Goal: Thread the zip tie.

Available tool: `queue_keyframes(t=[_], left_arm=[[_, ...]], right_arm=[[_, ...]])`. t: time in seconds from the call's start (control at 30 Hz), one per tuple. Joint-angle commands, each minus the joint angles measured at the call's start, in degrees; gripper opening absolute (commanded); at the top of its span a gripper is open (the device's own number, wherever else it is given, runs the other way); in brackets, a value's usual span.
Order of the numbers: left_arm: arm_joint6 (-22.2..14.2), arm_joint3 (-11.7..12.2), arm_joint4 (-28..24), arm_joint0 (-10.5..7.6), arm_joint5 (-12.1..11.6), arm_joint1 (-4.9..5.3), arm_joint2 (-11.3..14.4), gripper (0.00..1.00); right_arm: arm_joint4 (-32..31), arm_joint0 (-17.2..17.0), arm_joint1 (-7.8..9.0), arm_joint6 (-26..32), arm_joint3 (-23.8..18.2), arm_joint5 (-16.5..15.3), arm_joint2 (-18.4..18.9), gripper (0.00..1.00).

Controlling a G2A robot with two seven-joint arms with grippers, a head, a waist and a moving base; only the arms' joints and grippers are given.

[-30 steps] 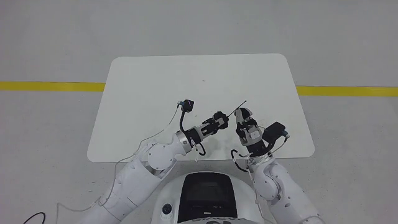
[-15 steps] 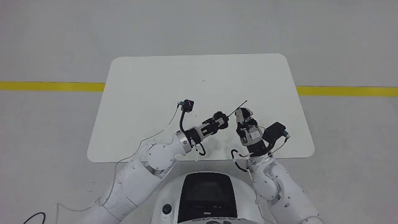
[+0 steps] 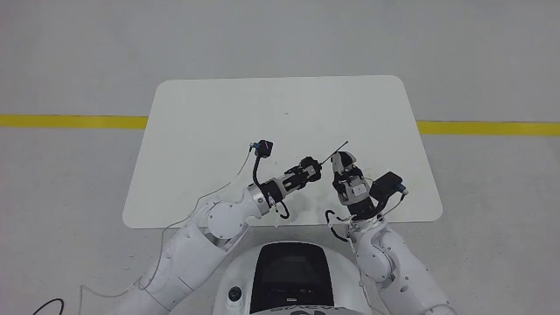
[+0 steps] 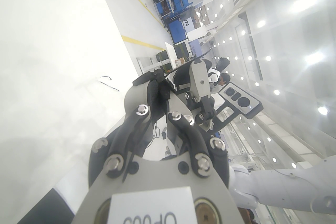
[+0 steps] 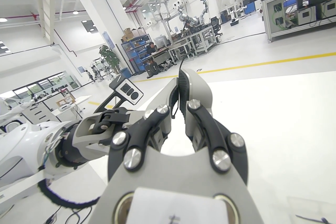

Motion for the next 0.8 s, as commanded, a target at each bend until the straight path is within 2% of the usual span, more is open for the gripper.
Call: queue_keyframes(t=[0.0,0.77], left_arm=[[0.0,0.0,0.0,0.00,0.0,0.00,0.0,0.00],[0.0,0.0,0.0,0.00,0.0,0.00,0.0,0.00]], right_arm=[[0.0,0.0,-0.01,0.0,0.0,0.0,0.0,0.00],[-0.8,0.5,-0.12,0.4,0.4,0.3,-0.4,0.00]])
